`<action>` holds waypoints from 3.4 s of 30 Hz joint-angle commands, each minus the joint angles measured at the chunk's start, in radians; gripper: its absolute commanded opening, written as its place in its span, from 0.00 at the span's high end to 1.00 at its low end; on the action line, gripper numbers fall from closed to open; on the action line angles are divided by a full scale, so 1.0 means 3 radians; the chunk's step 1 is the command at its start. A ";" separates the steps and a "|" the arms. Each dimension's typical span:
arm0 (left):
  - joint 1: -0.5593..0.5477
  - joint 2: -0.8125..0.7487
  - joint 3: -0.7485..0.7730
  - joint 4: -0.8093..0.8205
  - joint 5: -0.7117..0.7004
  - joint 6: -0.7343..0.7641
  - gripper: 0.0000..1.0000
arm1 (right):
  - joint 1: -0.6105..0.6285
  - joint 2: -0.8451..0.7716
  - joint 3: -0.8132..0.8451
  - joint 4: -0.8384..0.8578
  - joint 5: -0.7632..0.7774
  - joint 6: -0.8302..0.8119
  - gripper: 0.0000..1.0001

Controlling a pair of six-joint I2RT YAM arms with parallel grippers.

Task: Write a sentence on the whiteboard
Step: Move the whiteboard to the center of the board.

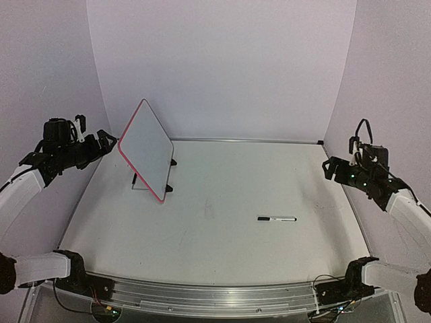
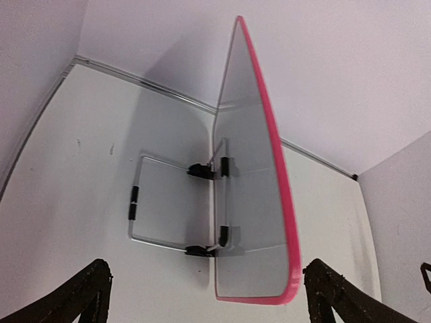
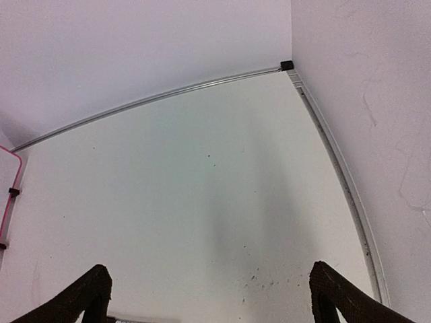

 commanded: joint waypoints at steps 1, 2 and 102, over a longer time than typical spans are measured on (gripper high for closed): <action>-0.0156 0.0139 0.0168 0.0230 0.0350 0.0022 0.00 | 0.0191 0.0058 0.0165 -0.0033 -0.0283 -0.0028 0.02; -0.0162 0.0153 0.0143 0.0260 0.0317 -0.0012 0.00 | 0.0251 0.0078 0.0173 -0.0027 -0.0272 -0.0027 0.02; -0.0771 0.3962 0.1842 0.0041 0.1137 0.1735 1.00 | 0.2902 0.2181 0.0748 0.1112 0.0051 -0.0320 0.12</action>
